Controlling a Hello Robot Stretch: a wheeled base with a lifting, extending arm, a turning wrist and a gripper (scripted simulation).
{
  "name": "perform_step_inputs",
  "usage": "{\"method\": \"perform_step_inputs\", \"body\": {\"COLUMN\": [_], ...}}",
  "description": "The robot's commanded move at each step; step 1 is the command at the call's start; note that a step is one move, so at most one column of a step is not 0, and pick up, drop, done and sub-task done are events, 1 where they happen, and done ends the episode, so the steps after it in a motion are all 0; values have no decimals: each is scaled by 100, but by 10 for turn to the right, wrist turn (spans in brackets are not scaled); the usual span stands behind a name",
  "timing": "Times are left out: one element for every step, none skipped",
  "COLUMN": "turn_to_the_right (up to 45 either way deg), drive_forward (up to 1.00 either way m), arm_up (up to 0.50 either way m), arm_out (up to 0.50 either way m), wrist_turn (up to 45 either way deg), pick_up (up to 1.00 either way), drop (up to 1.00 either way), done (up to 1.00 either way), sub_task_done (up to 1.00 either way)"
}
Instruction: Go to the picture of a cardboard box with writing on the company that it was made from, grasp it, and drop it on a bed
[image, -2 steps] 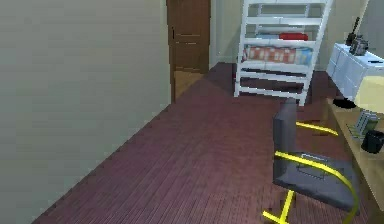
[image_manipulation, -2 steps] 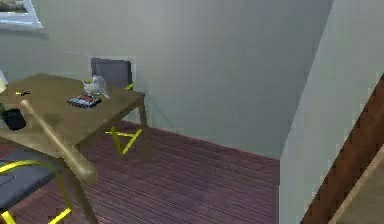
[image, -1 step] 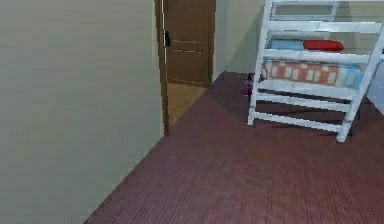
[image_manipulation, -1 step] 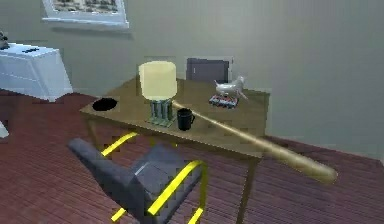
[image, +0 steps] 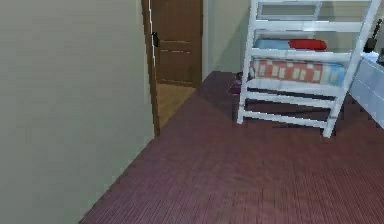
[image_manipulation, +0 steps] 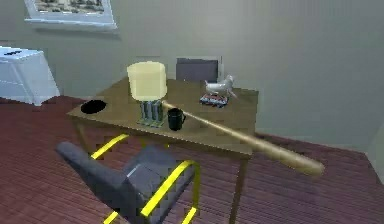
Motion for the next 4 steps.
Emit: {"method": "perform_step_inputs", "body": {"turn_to_the_right": [0,0,0,-240], "drive_forward": [100,100,15,0], "arm_up": [0,0,0,0], "arm_out": [0,0,0,0], "wrist_turn": [0,0,0,0], "pick_up": [0,0,0,0], "drop": [0,0,0,0], "done": [0,0,0,0], "sub_task_done": [0,0,0,0]}}
